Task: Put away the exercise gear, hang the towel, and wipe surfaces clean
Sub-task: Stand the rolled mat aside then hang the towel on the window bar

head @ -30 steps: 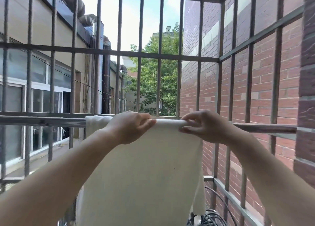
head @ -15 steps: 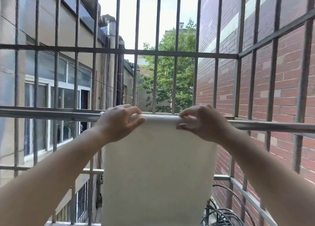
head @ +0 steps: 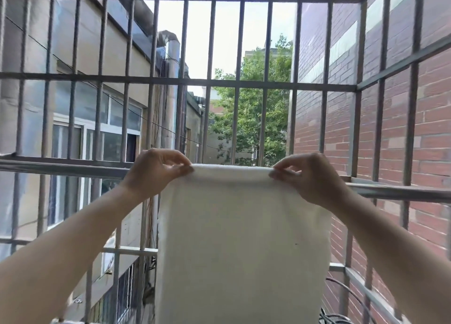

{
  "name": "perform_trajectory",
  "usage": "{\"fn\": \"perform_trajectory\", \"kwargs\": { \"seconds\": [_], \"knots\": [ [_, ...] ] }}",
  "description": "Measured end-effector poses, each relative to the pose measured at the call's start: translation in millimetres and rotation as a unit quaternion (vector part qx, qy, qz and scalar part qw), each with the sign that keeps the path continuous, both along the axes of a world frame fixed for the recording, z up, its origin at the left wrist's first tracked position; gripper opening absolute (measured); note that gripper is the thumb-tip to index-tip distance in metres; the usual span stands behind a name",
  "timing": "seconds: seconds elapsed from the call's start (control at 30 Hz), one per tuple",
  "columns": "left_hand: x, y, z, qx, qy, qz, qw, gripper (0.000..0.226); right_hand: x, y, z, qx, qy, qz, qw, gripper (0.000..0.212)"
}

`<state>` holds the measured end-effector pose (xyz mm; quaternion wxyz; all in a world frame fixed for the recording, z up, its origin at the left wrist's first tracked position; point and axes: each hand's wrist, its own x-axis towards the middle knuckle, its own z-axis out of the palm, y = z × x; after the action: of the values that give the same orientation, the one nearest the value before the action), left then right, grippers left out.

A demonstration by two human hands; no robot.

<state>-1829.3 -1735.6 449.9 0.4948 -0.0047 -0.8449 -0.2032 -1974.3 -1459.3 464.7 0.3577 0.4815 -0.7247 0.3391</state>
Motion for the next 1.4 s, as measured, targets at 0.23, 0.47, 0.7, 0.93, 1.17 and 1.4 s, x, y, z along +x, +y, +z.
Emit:
{"fn": "perform_trajectory", "kwargs": {
  "seconds": [0.23,0.47,0.7,0.93,1.17,1.4],
  "knots": [
    [-37,17,27,-0.017,-0.028,-0.038,0.999,0.012,-30,22,27,0.021,-0.076,-0.027,0.997,0.009],
    [-53,12,31,-0.017,-0.083,-0.028,0.996,0.008,-17,19,27,0.039,-0.072,0.006,0.997,0.013],
    [-42,25,14,-0.062,-0.065,-0.058,0.994,0.031,-13,21,-4,0.025,-0.031,0.010,0.999,0.024],
    [-16,6,-6,-0.098,-0.033,-0.028,0.994,0.027,-19,35,-24,0.020,0.095,-0.038,0.995,0.032],
    [-16,5,1,-0.054,-0.014,-0.028,0.998,0.019,-21,32,-8,-0.012,0.038,-0.007,0.999,0.021],
    [-8,1,10,-0.084,-0.042,0.017,0.995,0.010,-40,14,28,0.022,-0.072,0.006,0.997,0.011]
  ]
}}
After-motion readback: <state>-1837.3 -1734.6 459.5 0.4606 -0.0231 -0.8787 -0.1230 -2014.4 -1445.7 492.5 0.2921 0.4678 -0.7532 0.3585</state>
